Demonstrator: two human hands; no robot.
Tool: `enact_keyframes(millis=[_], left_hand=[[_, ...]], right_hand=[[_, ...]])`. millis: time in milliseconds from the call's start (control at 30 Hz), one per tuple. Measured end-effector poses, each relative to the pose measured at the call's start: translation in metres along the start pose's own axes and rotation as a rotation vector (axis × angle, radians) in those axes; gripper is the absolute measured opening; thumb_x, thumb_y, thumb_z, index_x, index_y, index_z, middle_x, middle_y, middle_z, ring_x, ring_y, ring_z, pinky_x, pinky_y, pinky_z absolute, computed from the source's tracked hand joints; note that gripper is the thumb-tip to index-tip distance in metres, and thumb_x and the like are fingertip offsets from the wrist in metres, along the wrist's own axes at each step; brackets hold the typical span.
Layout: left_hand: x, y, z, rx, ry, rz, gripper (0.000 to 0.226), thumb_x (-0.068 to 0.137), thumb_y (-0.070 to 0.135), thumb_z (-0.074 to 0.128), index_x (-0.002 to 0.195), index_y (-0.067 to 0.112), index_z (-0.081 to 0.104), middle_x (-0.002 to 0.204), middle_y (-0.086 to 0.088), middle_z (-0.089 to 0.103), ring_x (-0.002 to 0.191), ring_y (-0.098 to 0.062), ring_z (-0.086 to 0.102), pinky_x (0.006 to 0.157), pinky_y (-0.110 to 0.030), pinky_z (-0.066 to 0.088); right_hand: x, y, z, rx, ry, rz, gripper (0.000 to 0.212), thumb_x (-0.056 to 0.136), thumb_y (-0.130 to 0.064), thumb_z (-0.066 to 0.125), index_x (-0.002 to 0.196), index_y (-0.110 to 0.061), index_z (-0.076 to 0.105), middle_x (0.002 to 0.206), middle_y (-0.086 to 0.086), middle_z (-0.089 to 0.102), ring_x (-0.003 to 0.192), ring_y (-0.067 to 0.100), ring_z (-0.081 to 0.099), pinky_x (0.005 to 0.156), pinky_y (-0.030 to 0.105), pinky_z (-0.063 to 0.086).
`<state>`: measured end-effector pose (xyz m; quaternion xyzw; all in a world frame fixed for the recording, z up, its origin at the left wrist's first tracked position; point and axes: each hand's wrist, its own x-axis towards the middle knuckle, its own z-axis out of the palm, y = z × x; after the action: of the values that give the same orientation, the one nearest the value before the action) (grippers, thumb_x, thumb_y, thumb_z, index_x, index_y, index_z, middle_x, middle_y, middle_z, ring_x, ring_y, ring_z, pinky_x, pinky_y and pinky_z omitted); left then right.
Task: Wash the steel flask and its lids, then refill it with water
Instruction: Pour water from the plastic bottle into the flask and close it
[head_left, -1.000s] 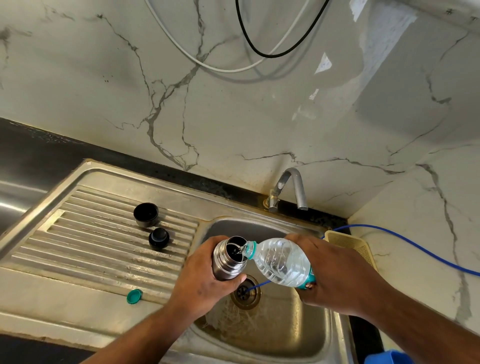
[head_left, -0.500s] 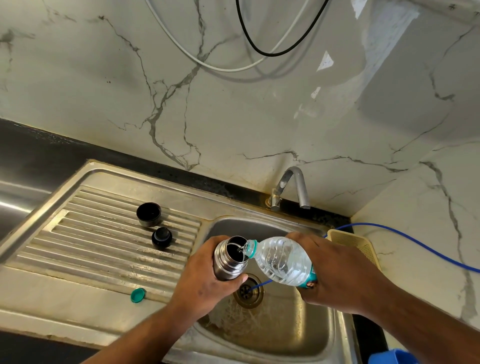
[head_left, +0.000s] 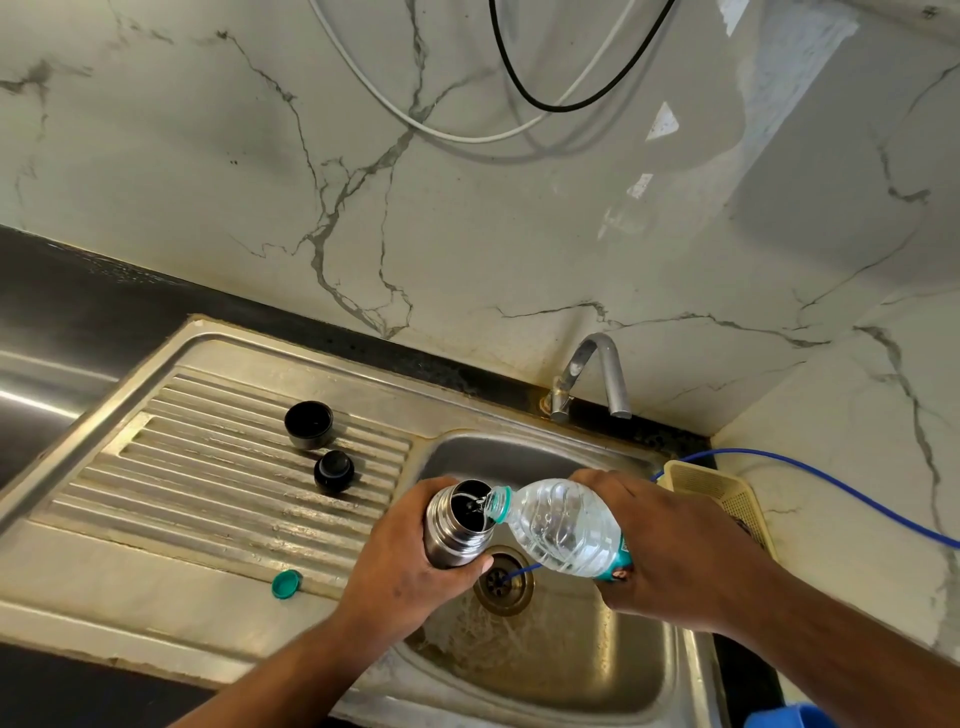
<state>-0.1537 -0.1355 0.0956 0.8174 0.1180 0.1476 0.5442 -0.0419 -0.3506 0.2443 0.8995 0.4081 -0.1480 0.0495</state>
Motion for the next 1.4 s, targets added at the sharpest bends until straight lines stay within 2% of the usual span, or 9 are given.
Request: enact_keyframes(millis=[433,633,667,767,833,967,1100,1267,1400], left_hand=[[0.0,0.0,-0.002,0.01,0.004,0.024,0.069,0.065,0.042,0.094,0.12,0.046,0.053,0.108,0.024,0.068,0.102,0.004,0.065,0.081,-0.009,0.05],[0.003,-0.003,-0.002,0.012,0.006,0.015,0.072,0.064,0.039,0.095,0.122,0.046,0.053,0.108,0.024,0.068,0.101,0.007,0.064,0.081,-0.007,0.049],[0.003,-0.004,-0.002,0.016,0.009,0.012,0.072,0.064,0.04,0.095,0.122,0.045,0.052,0.108,0.024,0.068,0.101,0.008,0.064,0.08,-0.006,0.049],[0.005,-0.006,-0.001,0.028,0.013,0.0,0.075,0.064,0.039,0.095,0.123,0.046,0.05,0.108,0.025,0.066,0.101,0.011,0.062,0.077,-0.005,0.048],[0.006,-0.007,0.0,0.038,0.018,-0.002,0.074,0.063,0.038,0.096,0.121,0.048,0.05,0.106,0.025,0.067,0.099,0.011,0.062,0.075,-0.005,0.048],[0.009,-0.01,0.001,0.044,0.016,-0.006,0.072,0.063,0.036,0.096,0.117,0.049,0.051,0.104,0.024,0.067,0.099,0.011,0.062,0.076,-0.005,0.048],[0.011,-0.014,0.003,0.039,-0.017,-0.022,0.077,0.064,0.037,0.096,0.125,0.043,0.05,0.108,0.024,0.066,0.099,0.014,0.061,0.073,-0.007,0.048],[0.012,-0.018,0.004,0.042,-0.011,-0.023,0.077,0.063,0.037,0.097,0.125,0.041,0.052,0.108,0.021,0.068,0.097,0.009,0.064,0.081,-0.02,0.053],[0.013,-0.019,0.004,0.043,-0.015,-0.028,0.077,0.062,0.038,0.097,0.124,0.043,0.052,0.108,0.022,0.067,0.096,0.009,0.064,0.082,-0.024,0.055]], right_hand=[[0.004,0.001,-0.003,-0.039,-0.01,-0.035,0.086,0.082,-0.057,0.072,0.152,-0.042,0.024,0.142,-0.021,0.048,0.104,-0.007,0.041,0.067,0.0,0.03],[0.007,0.002,-0.003,-0.034,0.015,-0.047,0.086,0.083,-0.055,0.074,0.152,-0.04,0.026,0.143,-0.019,0.05,0.12,-0.001,0.051,0.075,0.002,0.031],[0.008,0.002,-0.002,-0.04,0.028,-0.048,0.087,0.083,-0.055,0.073,0.153,-0.039,0.025,0.144,-0.019,0.049,0.122,0.0,0.051,0.078,0.002,0.032],[0.011,0.002,0.0,-0.056,0.07,-0.036,0.09,0.082,-0.054,0.074,0.155,-0.037,0.023,0.147,-0.017,0.048,0.127,0.003,0.05,0.089,0.017,0.044],[0.012,0.002,0.001,-0.056,0.09,-0.032,0.091,0.08,-0.051,0.075,0.155,-0.036,0.026,0.147,-0.015,0.05,0.126,0.005,0.052,0.09,0.023,0.048],[0.014,0.005,0.005,-0.062,0.104,-0.036,0.093,0.078,-0.05,0.077,0.155,-0.032,0.028,0.147,-0.012,0.051,0.126,0.01,0.053,0.086,0.023,0.047],[0.016,0.007,0.008,-0.092,0.121,-0.043,0.095,0.079,-0.053,0.076,0.156,-0.031,0.025,0.148,-0.009,0.051,0.127,0.013,0.054,0.092,0.032,0.054],[0.016,0.008,0.011,-0.117,0.131,-0.032,0.096,0.079,-0.053,0.078,0.155,-0.03,0.025,0.146,-0.008,0.052,0.125,0.014,0.056,0.088,0.032,0.056],[0.016,0.008,0.012,-0.116,0.135,-0.035,0.097,0.079,-0.052,0.079,0.156,-0.029,0.024,0.147,-0.007,0.051,0.125,0.014,0.055,0.092,0.035,0.055]])
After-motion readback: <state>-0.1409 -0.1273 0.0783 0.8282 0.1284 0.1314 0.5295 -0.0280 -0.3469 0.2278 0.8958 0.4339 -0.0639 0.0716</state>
